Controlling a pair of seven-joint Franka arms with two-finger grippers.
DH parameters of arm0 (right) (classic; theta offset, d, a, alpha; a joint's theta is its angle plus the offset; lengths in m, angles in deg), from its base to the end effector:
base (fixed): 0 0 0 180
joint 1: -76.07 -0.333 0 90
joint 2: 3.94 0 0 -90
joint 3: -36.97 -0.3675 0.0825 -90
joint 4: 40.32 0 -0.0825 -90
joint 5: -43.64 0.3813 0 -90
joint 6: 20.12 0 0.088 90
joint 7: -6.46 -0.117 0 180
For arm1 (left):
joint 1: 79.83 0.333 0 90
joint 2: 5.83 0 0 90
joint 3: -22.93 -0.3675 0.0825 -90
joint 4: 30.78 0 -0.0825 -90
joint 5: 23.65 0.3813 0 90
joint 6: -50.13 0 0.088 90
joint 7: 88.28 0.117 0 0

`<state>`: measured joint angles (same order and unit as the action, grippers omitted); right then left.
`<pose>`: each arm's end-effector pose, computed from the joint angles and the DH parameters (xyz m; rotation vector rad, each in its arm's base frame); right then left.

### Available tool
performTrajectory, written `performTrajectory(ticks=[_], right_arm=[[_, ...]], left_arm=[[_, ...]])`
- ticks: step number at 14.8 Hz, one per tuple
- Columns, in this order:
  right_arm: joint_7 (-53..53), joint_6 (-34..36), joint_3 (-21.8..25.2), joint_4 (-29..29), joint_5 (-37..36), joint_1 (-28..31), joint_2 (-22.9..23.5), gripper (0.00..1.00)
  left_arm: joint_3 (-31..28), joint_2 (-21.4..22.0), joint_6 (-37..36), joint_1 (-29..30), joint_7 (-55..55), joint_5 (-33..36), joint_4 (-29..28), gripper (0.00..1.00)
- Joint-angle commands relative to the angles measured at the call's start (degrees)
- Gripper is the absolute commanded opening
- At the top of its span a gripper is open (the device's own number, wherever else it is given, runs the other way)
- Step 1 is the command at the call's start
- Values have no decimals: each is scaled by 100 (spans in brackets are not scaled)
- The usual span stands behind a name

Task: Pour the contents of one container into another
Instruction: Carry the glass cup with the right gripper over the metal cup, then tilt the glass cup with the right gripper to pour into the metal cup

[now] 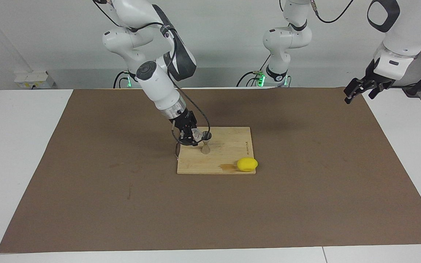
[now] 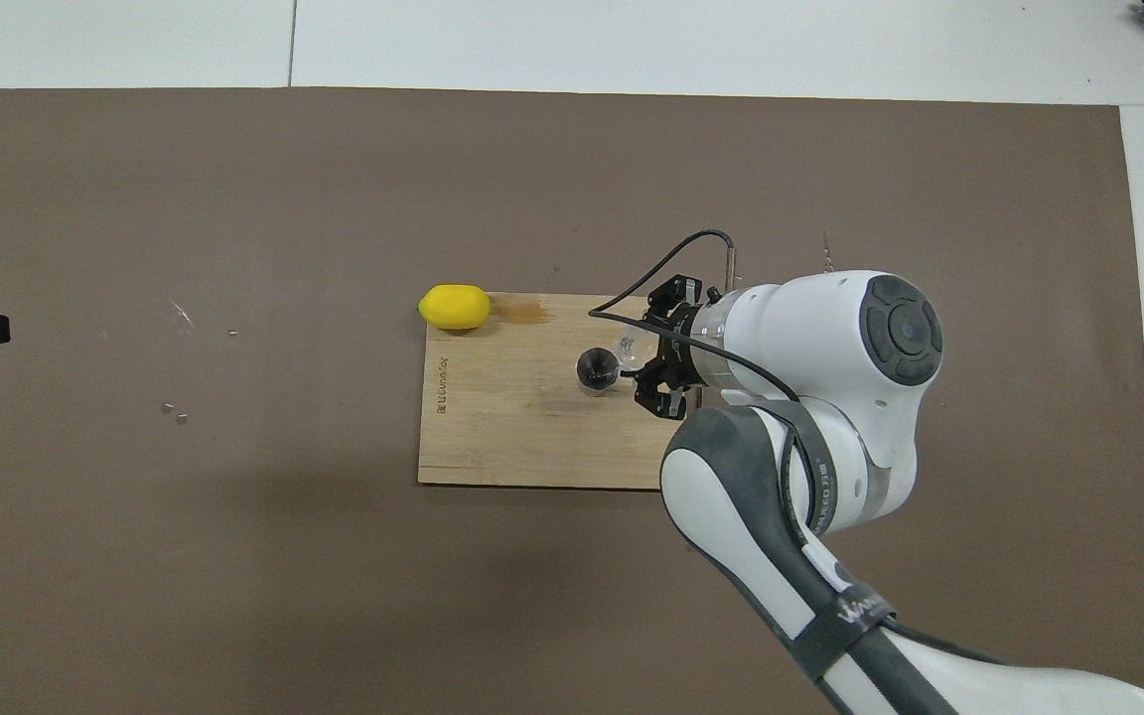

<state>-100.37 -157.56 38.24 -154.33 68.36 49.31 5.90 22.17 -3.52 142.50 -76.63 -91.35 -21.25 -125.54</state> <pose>0.5572 0.2730 0.4452 -1.8327 2.0953 0.2842 0.5383 0.0422 0.6526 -3.0946 -0.1873 0.0027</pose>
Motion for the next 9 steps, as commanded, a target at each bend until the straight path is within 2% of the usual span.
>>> performTrajectory(ticks=[1,9], right_arm=[[-242,-29,22,98,-458,-136,62,0],[-611,-11,13,134,-1240,-259,53,0]], left_arm=[[-74,-11,-210,-110,-97,68,98,100],[-65,15,-35,-118,-297,-63,-25,100]])
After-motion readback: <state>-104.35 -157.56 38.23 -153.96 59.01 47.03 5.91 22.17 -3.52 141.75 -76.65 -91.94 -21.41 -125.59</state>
